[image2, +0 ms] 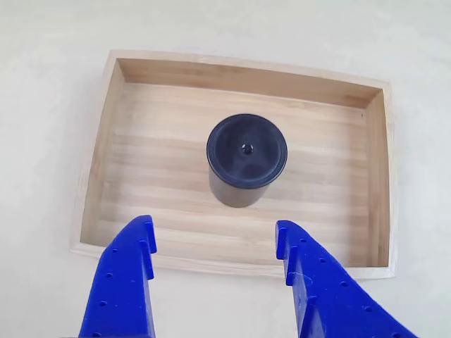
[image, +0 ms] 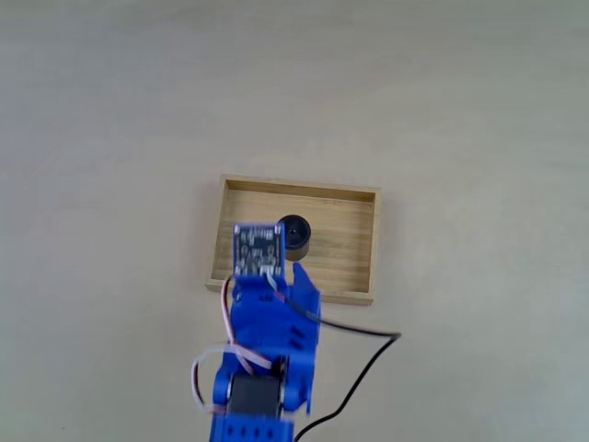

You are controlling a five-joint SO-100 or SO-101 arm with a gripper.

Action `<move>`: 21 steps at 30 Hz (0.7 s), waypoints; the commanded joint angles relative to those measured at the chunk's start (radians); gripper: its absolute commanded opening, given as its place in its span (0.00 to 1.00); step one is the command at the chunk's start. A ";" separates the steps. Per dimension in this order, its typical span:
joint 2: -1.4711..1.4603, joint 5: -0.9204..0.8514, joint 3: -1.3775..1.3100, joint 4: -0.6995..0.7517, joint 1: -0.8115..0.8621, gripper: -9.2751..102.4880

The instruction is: Place the black cylinder in the wooden box then return to rest.

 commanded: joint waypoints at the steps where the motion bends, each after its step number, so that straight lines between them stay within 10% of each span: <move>1: -0.253 -0.018 0.086 -0.023 0.021 0.27; 21: -0.790 -0.176 0.414 0.199 0.084 0.08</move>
